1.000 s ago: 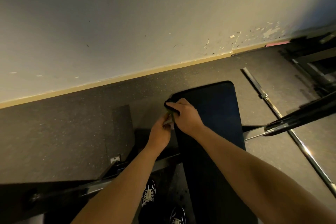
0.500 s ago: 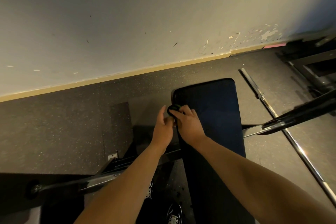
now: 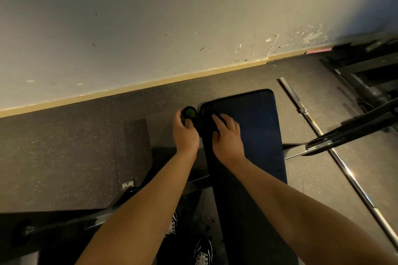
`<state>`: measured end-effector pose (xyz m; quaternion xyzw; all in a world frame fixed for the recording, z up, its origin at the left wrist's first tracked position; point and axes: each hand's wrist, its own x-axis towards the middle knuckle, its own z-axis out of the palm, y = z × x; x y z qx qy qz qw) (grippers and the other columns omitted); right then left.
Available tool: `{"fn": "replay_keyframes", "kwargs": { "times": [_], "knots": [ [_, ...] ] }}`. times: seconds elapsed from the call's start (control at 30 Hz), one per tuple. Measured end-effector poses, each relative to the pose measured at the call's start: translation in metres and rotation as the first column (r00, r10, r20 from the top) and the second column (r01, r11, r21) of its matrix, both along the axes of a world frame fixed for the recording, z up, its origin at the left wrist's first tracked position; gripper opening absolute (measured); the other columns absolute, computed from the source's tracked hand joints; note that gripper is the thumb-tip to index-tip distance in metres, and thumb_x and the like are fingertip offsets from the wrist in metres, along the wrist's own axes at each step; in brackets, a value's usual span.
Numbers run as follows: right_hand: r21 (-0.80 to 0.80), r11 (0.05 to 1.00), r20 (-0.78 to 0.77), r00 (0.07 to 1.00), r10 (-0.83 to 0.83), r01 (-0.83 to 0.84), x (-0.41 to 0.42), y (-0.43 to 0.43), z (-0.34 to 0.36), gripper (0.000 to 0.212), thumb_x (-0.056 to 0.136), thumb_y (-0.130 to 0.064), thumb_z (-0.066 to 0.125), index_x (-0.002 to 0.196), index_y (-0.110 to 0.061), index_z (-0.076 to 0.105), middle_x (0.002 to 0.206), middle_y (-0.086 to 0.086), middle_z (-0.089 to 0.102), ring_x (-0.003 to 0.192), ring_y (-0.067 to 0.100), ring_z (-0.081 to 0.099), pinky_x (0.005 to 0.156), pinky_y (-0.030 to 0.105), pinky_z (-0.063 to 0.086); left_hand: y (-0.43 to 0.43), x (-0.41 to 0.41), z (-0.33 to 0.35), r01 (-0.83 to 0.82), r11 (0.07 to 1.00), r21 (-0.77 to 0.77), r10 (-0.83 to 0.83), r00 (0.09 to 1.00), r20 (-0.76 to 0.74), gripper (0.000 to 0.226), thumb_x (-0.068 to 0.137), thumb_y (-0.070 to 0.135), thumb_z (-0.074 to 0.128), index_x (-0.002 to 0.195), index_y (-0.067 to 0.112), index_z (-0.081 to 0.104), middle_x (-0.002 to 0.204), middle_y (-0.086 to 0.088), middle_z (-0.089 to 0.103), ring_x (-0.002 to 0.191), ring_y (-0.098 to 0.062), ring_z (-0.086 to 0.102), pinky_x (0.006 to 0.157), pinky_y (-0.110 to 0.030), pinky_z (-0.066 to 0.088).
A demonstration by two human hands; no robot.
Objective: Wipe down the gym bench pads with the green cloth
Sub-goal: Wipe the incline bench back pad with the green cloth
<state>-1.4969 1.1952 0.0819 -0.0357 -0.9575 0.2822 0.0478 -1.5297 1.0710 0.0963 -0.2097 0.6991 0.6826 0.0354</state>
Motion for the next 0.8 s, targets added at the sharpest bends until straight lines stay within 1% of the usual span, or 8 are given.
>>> {"fn": "replay_keyframes", "kwargs": {
  "times": [0.07, 0.1, 0.2, 0.27, 0.43, 0.57, 0.7, 0.8],
  "knots": [
    [0.042, 0.999, 0.03, 1.0, -0.007, 0.006, 0.002, 0.002, -0.003, 0.06, 0.097, -0.01, 0.049, 0.153, -0.028, 0.034, 0.157, -0.003, 0.03, 0.141, 0.02, 0.024, 0.096, 0.039, 0.052, 0.006, -0.011, 0.005, 0.073, 0.997, -0.039, -0.075, 0.996, -0.054, 0.046, 0.107, 0.016, 0.041, 0.15, 0.032, 0.038, 0.153, 0.001, 0.042, 0.14, -0.022, 0.042, 0.112, -0.039, 0.042],
    [0.055, 0.998, 0.032, 0.999, -0.015, 0.013, 0.003, 0.002, -0.004, 0.063, 0.096, -0.009, 0.049, 0.153, -0.03, 0.033, 0.157, -0.005, 0.029, 0.141, 0.02, 0.023, 0.093, 0.037, 0.053, 0.011, -0.014, 0.006, 0.135, 0.99, -0.05, -0.138, 0.988, -0.071, 0.048, 0.107, 0.017, 0.04, 0.152, 0.034, 0.034, 0.157, 0.001, 0.037, 0.143, -0.021, 0.038, 0.112, -0.035, 0.039],
    [0.053, 0.998, 0.04, 0.998, -0.037, 0.035, 0.004, -0.003, -0.007, 0.069, 0.094, -0.007, 0.053, 0.155, -0.031, 0.029, 0.16, -0.006, 0.026, 0.143, 0.02, 0.019, 0.1, 0.036, 0.047, 0.023, -0.015, 0.005, 0.244, 0.966, -0.091, -0.251, 0.964, -0.085, 0.05, 0.109, 0.023, 0.035, 0.157, 0.033, 0.024, 0.163, 0.0, 0.023, 0.145, -0.02, 0.032, 0.102, -0.024, 0.033],
    [0.043, 0.998, 0.037, 0.998, -0.048, 0.046, 0.004, -0.007, -0.009, 0.071, 0.093, -0.007, 0.055, 0.155, -0.03, 0.028, 0.161, -0.005, 0.025, 0.143, 0.02, 0.019, 0.107, 0.038, 0.044, 0.027, -0.014, -0.003, 0.228, 0.968, -0.108, -0.239, 0.966, -0.095, 0.048, 0.11, 0.024, 0.034, 0.157, 0.029, 0.027, 0.161, -0.002, 0.027, 0.144, -0.02, 0.035, 0.102, -0.024, 0.033],
    [0.062, 0.997, 0.036, 0.999, -0.04, 0.037, 0.004, -0.007, -0.014, 0.074, 0.093, -0.008, 0.058, 0.156, -0.029, 0.026, 0.161, -0.003, 0.023, 0.142, 0.022, 0.018, 0.101, 0.041, 0.05, 0.026, -0.007, -0.013, 0.177, 0.981, -0.082, -0.179, 0.984, -0.012, 0.045, 0.11, 0.027, 0.029, 0.154, 0.022, 0.031, 0.149, -0.006, 0.047, 0.135, -0.023, 0.047, 0.098, -0.028, 0.037],
    [0.084, 0.996, 0.024, 0.999, -0.03, 0.028, 0.005, -0.008, -0.018, 0.07, 0.096, -0.011, 0.054, 0.156, -0.028, 0.025, 0.161, 0.0, 0.022, 0.142, 0.023, 0.015, 0.103, 0.044, 0.049, 0.024, 0.019, -0.033, 0.215, 0.975, -0.06, -0.204, 0.967, 0.152, 0.042, 0.11, 0.032, 0.025, 0.149, 0.023, 0.037, 0.139, -0.009, 0.056, 0.12, -0.024, 0.056, 0.095, -0.034, 0.042],
    [0.075, 0.997, 0.026, 0.999, -0.037, 0.035, 0.005, -0.008, -0.019, 0.065, 0.099, -0.015, 0.049, 0.157, -0.029, 0.023, 0.161, 0.0, 0.02, 0.143, 0.022, 0.014, 0.105, 0.043, 0.046, 0.024, 0.037, -0.047, 0.255, 0.966, -0.049, -0.231, 0.93, 0.284, 0.044, 0.109, 0.036, 0.023, 0.148, 0.02, 0.038, 0.138, -0.012, 0.056, 0.122, -0.032, 0.055, 0.105, -0.046, 0.044],
    [0.076, 0.997, 0.017, 1.0, -0.022, 0.021, 0.009, -0.006, -0.019, 0.066, 0.098, -0.013, 0.05, 0.156, -0.028, 0.024, 0.16, 0.001, 0.023, 0.143, 0.025, 0.02, 0.1, 0.042, 0.05, 0.022, 0.031, -0.043, 0.215, 0.974, -0.071, -0.188, 0.943, 0.273, 0.041, 0.109, 0.034, 0.026, 0.144, 0.018, 0.043, 0.133, -0.01, 0.059, 0.113, -0.028, 0.058, 0.098, -0.041, 0.046]
  ]
}}
